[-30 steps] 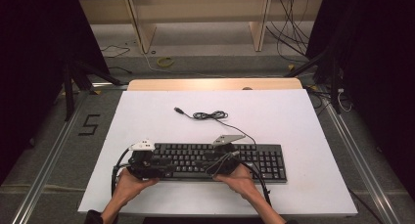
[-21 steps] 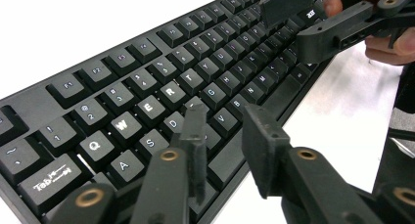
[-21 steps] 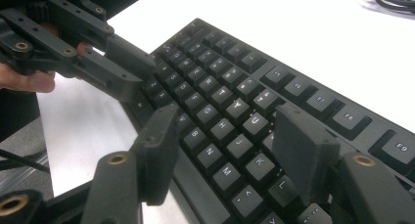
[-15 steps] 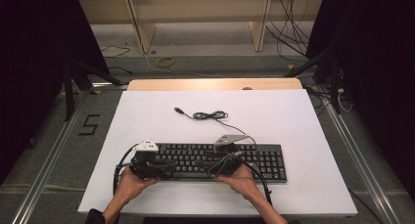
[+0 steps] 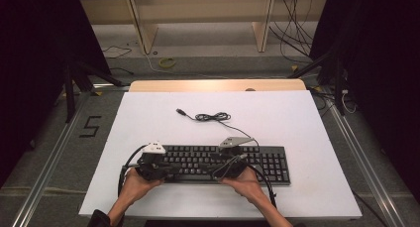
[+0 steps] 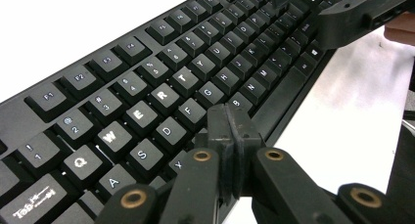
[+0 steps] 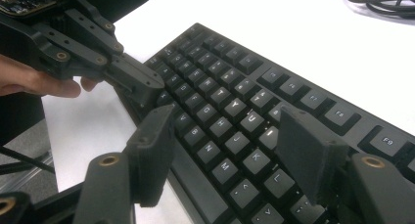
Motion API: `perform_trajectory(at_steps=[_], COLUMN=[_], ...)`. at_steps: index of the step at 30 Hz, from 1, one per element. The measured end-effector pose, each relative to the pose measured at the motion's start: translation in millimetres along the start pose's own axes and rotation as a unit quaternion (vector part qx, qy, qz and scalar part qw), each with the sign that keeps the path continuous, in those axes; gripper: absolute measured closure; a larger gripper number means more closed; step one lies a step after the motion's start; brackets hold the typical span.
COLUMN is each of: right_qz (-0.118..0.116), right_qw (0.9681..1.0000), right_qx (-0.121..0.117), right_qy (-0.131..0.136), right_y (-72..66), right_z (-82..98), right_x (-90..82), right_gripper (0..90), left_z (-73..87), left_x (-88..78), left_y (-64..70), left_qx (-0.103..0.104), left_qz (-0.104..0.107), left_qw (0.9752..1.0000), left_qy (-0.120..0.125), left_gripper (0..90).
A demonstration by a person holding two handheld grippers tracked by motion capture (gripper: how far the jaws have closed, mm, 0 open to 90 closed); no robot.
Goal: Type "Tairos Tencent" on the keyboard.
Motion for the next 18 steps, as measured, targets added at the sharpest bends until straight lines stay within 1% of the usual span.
perform_trajectory(at_steps=[12, 18], right_qz=[0.0, 0.0], right_qw=[0.9999, 0.9999], right_qx=[0.003, -0.001], right_qy=[0.01, 0.012], right_y=[1.1, 0.2], right_z=[-0.2, 0.1], right_x=[-5.5, -6.2], right_gripper=[36.1, 35.9], left_z=[-0.2, 0.2], left_x=[4.4, 7.4], left_y=[-1.9, -3.5], left_qx=[-0.002, -0.003], left_qz=[0.0, -0.001], left_qw=[1.0, 0.9999], left_qy=[-0.009, -0.013], left_gripper=[89.0, 89.0])
Point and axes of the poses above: each handheld gripper's, and its own axes: x roughly forward along the jaws, z roughly out of its underside, y roughly to its right, the point moved 2 cm from there along x, roughly forward along the jaws, and after that the axes turned 9 degrees about z, right-handed, at the moved point
